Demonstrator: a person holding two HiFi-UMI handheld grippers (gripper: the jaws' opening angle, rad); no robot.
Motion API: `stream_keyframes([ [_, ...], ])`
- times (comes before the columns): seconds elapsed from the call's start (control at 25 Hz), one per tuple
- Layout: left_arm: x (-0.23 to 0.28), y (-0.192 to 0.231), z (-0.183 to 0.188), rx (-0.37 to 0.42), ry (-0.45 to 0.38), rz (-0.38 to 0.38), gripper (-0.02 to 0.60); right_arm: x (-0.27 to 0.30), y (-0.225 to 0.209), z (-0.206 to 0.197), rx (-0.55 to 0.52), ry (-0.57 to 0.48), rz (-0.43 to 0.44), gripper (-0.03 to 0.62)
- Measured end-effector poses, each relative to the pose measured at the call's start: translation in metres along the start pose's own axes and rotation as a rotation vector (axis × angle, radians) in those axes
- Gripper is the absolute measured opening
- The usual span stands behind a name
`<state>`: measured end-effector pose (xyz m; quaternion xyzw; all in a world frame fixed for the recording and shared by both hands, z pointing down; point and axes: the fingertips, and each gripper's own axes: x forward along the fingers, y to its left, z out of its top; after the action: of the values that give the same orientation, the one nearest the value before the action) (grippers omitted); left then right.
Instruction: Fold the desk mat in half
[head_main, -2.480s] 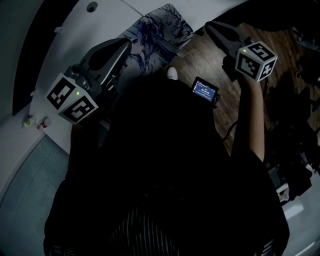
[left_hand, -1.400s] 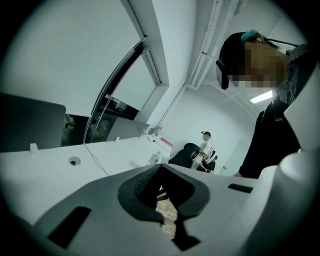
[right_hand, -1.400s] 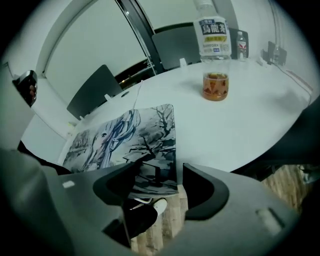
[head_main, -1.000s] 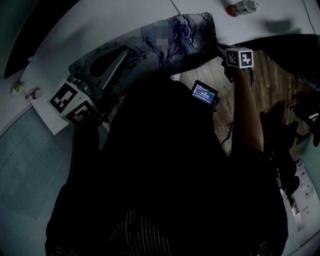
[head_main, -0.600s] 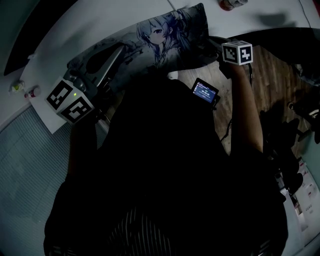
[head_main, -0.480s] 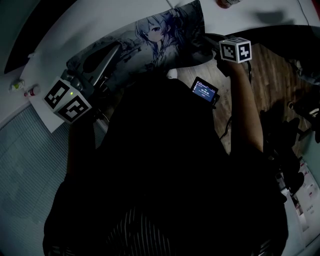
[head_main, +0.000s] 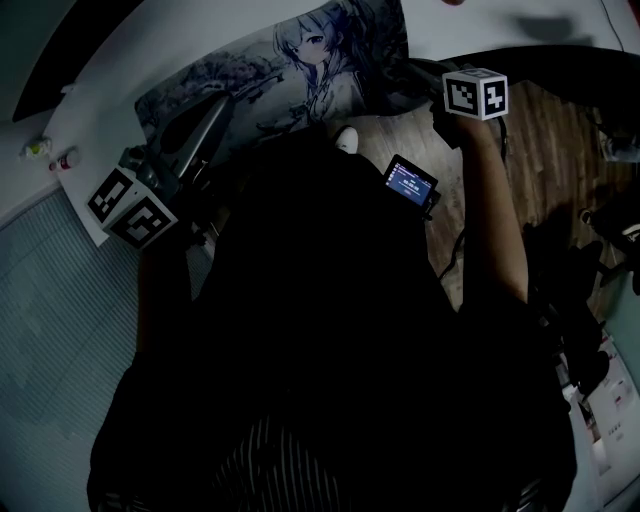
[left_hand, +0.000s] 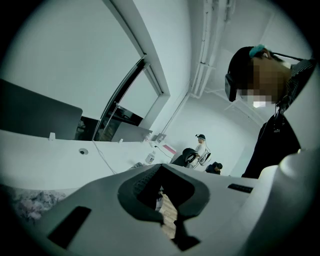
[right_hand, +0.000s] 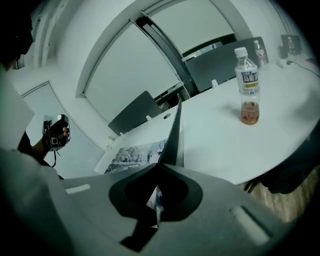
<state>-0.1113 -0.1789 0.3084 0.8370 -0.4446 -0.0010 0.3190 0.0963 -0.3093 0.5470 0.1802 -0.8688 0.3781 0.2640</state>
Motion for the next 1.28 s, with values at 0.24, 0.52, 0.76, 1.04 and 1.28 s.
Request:
stream_keyframes([
  [0.24, -0.006, -0.015, -0.007, -0.001, -0.010, -0.017, 0.009, 0.002, 0.016, -0.002, 0.010, -0.017, 0.020, 0.009],
  [0.52, -0.026, -0.004, 0.006, 0.024, -0.043, -0.065, 0.009, 0.013, 0.036, 0.010, 0.010, -0.031, -0.012, 0.009],
  [0.76, -0.069, 0.013, 0.024, 0.057, -0.085, -0.093, 0.009, 0.024, 0.048, 0.005, 0.078, -0.020, -0.066, 0.009],
  [1.04, -0.158, 0.066, 0.029, 0.031, -0.148, -0.061, 0.009, 0.054, 0.069, -0.006, 0.131, -0.005, -0.143, 0.009],
  [1.28, -0.220, 0.098, 0.028, 0.015, -0.186, -0.031, 0.009, 0.070, 0.070, -0.012, 0.153, 0.023, -0.246, 0.009],
])
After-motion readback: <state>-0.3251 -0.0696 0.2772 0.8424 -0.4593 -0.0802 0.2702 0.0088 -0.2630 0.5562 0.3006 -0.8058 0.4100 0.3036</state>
